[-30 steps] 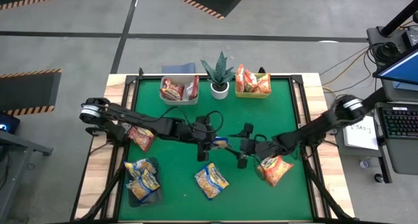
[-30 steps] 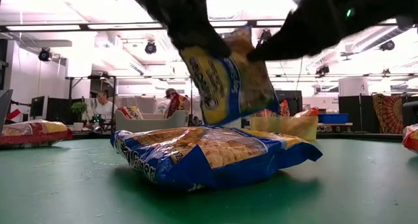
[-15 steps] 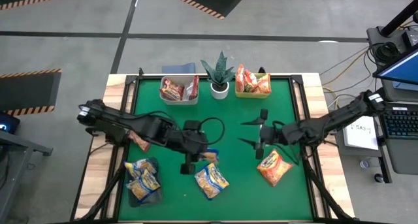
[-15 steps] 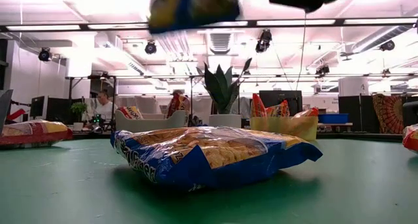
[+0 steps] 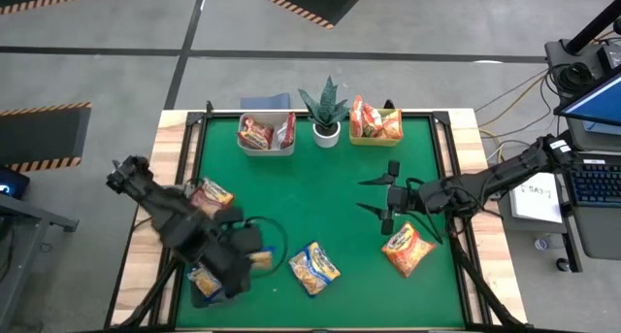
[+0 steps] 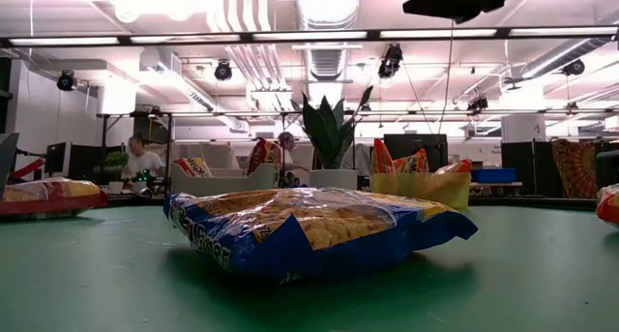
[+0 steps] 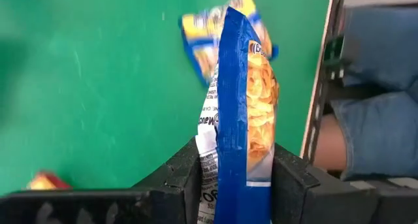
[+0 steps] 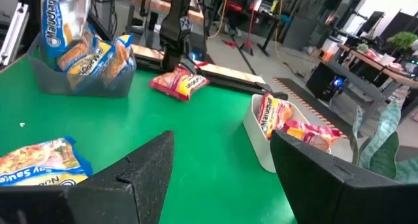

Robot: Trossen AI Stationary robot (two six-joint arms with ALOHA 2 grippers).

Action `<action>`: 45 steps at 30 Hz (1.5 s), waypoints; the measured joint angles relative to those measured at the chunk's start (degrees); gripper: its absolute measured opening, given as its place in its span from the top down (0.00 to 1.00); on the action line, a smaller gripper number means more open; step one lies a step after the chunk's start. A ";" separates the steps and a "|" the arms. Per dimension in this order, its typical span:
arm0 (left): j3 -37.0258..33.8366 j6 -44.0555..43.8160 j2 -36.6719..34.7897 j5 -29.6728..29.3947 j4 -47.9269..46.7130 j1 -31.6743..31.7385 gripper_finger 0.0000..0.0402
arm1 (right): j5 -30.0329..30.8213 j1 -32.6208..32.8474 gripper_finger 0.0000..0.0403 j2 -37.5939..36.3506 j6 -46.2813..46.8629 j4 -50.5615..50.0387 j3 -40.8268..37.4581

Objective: Sort Maruchan noodles
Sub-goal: Put the center blue noodle pack into the black bin

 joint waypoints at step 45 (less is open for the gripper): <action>-24.65 -32.15 4.07 4.98 10.81 -21.54 0.71 | -0.01 0.00 0.40 0.00 -0.56 0.28 0.00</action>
